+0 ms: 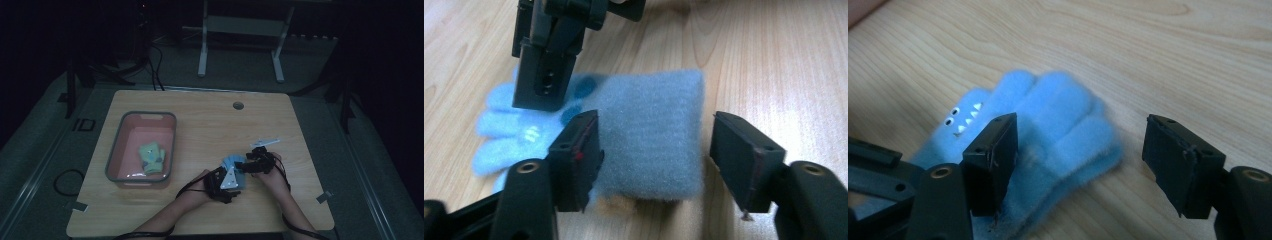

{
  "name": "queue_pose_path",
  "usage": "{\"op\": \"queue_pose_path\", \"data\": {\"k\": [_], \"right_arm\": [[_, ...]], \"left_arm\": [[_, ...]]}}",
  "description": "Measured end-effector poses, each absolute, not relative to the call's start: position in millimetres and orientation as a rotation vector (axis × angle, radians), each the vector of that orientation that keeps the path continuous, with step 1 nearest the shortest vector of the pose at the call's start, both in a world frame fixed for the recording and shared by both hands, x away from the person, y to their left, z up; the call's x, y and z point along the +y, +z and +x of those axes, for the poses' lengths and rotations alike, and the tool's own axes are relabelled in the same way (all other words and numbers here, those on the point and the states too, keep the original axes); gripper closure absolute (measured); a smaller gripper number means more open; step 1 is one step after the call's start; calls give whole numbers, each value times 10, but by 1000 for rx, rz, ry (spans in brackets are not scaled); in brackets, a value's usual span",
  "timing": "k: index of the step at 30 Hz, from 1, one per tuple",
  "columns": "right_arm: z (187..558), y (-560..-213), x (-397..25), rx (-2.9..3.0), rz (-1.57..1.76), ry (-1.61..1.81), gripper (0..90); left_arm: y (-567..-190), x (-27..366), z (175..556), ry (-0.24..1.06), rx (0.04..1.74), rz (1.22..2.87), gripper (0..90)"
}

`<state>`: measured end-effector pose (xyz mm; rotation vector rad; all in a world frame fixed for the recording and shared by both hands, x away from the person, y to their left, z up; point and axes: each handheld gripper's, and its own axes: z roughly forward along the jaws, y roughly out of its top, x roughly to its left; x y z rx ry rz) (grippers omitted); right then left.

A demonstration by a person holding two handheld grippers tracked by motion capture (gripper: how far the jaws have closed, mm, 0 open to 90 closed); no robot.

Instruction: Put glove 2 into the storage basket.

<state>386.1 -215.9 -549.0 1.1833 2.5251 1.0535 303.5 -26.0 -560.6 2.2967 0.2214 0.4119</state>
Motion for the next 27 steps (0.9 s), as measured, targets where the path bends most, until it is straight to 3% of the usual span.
{"op": "queue_pose_path", "data": {"k": [5,9,13,16,27], "right_arm": [[3847,-5510,-2140,2520,1174,1054,321],[3844,-5504,-2138,2587,1121,1095,458],[3885,-5522,-2183,2666,1097,1173,676],[3905,-5517,-2180,2711,1110,1180,747],[3838,-5349,-2098,2692,1058,1250,788]], "left_arm": [[-5615,-273,3060,415,238,2311,490],[-5612,-259,3089,377,257,2308,606],[-5593,-232,3101,369,263,2301,706],[-5574,-231,3106,359,260,2304,734],[-5426,-160,3080,335,258,2328,756]]}}
